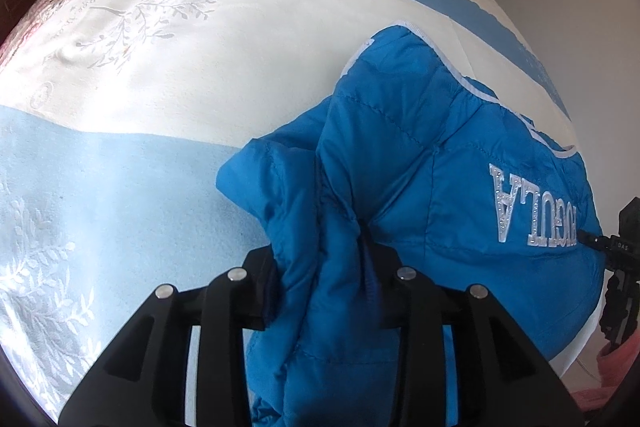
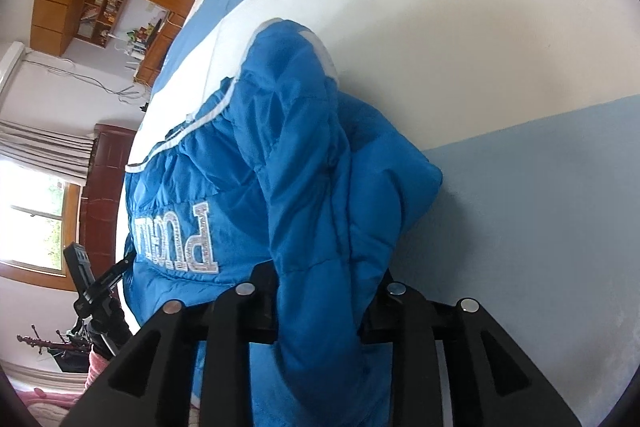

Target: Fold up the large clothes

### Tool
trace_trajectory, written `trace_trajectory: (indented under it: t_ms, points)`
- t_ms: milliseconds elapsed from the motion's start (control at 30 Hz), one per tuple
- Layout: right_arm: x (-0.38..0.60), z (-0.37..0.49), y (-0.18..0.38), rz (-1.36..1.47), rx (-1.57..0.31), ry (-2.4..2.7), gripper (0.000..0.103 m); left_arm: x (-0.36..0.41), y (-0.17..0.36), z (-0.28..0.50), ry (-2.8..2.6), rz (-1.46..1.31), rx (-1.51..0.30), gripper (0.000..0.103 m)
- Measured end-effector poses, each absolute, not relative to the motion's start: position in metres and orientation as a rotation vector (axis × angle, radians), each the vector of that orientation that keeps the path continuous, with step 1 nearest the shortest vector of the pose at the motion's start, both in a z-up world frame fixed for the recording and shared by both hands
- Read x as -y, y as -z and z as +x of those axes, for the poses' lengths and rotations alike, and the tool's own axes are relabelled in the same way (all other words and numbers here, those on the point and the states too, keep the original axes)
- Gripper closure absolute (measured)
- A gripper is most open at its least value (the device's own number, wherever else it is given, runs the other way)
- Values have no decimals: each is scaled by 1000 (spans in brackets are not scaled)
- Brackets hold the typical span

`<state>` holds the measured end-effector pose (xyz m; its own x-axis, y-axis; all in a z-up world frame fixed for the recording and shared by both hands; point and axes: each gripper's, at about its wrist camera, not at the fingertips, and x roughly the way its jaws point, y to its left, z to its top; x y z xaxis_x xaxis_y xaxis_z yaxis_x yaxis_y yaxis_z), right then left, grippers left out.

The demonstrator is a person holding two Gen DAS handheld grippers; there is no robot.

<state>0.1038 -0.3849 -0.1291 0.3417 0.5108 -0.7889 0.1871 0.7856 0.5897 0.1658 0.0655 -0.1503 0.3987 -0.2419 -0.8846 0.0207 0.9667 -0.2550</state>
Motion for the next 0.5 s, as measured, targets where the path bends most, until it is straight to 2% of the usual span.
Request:
trace_trajectory:
  t_ms: [200, 300, 333, 500]
  points:
    - [387, 97, 135, 664, -1225, -210, 71, -65, 151, 165, 154, -220, -1148, 68]
    - [381, 99, 124, 620, -1243, -171, 64, -70, 147, 165, 147, -238, -1167, 68]
    - [377, 99, 117, 579, -1249, -149, 60, -71, 143, 165, 145, -243, -1175, 66]
    - [357, 88, 76, 335, -1234, -28, 60, -82, 115, 153, 124, -245, -1151, 64]
